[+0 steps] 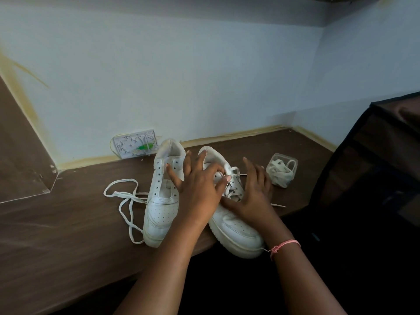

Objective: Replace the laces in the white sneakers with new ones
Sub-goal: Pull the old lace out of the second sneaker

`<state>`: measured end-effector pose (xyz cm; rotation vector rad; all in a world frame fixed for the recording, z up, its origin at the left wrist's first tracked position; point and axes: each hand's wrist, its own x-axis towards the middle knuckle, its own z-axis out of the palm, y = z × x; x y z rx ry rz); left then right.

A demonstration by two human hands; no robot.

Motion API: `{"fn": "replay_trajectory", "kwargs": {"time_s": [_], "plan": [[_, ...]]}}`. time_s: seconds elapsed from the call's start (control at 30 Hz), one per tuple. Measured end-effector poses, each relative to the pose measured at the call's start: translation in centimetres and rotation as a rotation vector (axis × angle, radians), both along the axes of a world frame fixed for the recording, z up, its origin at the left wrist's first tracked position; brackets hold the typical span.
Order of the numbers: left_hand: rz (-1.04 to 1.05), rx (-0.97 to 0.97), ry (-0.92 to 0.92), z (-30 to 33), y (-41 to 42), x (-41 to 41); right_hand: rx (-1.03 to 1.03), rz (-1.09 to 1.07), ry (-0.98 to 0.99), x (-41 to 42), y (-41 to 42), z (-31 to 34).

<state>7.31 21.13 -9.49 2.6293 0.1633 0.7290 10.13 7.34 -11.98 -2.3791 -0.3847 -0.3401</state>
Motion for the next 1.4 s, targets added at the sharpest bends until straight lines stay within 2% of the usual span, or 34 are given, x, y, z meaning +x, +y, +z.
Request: {"fn": "replay_trajectory", "kwargs": {"time_s": [0.23, 0.43, 0.57, 0.8, 0.93, 1.0, 1.03, 1.13, 1.17, 1.2, 1.3, 1.4], "plan": [[-0.019, -0.220, -0.159, -1.3, -1.2, 0.3, -0.016, -0.017, 0.064, -0.2, 0.8, 0.0], [0.083, -0.394, -0.243, -2.1, -2.6, 0.0, -0.012, -0.083, 0.186, -0.1, 1.9, 0.4], [0.075, -0.323, -0.309, -2.5, -2.7, 0.1, 0.038, -0.142, 0.217, -0.2, 2.7, 0.1], [0.110, -0.121, -0.063, -1.3, -1.0, 0.6, 0.050, -0.206, 0.177, -0.5, 3.0, 0.2], [0.094, -0.089, -0.131, -1.4, -1.2, 0.6, 0.041, -0.201, 0.149, -0.6, 3.0, 0.2], [0.079, -0.241, -0.143, -1.2, -1.1, 0.8, 0.043, -0.197, 0.150, -0.6, 2.9, 0.2], [0.070, -0.381, -0.134, -1.1, -1.1, 1.0, 0.045, -0.198, 0.159, -0.6, 2.8, 0.2], [0.053, -1.027, -0.139, -0.3, -1.6, 0.9, 0.054, -0.213, 0.199, -0.5, 2.9, 0.1], [0.067, -1.142, -0.155, 0.1, -1.9, 0.7, 0.052, -0.220, 0.206, -0.5, 3.0, 0.1], [0.086, -1.167, -0.147, 0.3, -2.2, 0.6, 0.045, -0.230, 0.204, -0.5, 3.2, 0.0], [0.208, -0.866, -0.060, 0.3, -2.1, 0.7, 0.035, -0.248, 0.197, -0.5, 3.5, 0.0], [0.294, -0.538, -0.151, -0.2, -1.5, 0.6, 0.032, -0.238, 0.186, -0.5, 3.4, 0.0]]}}
